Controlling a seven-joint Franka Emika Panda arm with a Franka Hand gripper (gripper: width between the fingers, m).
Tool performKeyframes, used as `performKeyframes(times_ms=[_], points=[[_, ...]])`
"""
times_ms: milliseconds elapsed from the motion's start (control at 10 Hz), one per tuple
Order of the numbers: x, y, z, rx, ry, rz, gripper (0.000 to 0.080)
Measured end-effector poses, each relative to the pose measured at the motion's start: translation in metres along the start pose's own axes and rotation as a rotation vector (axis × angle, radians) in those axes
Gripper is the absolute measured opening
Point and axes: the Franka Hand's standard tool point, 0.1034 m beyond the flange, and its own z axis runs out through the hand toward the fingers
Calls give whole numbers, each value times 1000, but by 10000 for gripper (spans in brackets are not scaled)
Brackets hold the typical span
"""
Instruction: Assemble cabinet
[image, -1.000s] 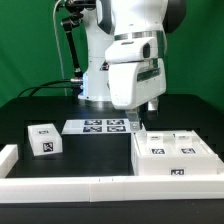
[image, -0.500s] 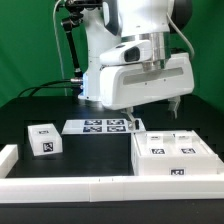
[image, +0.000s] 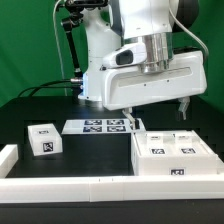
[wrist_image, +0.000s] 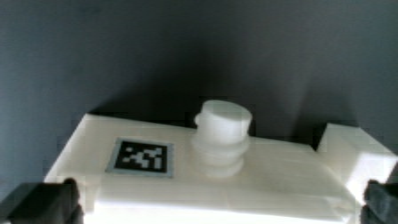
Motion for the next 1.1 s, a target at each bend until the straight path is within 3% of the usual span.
performKeyframes(times_ms=[100, 300, 400, 500, 600, 1100], points=[[-5, -5, 3, 2, -12, 138, 796], [-9, -14, 6, -9, -21, 145, 796], [-11, -20, 9, -27, -25, 148, 796], [-12, -17, 11, -37, -16, 104, 796], [-14, -4, 15, -39, -2, 79, 796], [-16, -6, 19, -39, -10, 81, 796]])
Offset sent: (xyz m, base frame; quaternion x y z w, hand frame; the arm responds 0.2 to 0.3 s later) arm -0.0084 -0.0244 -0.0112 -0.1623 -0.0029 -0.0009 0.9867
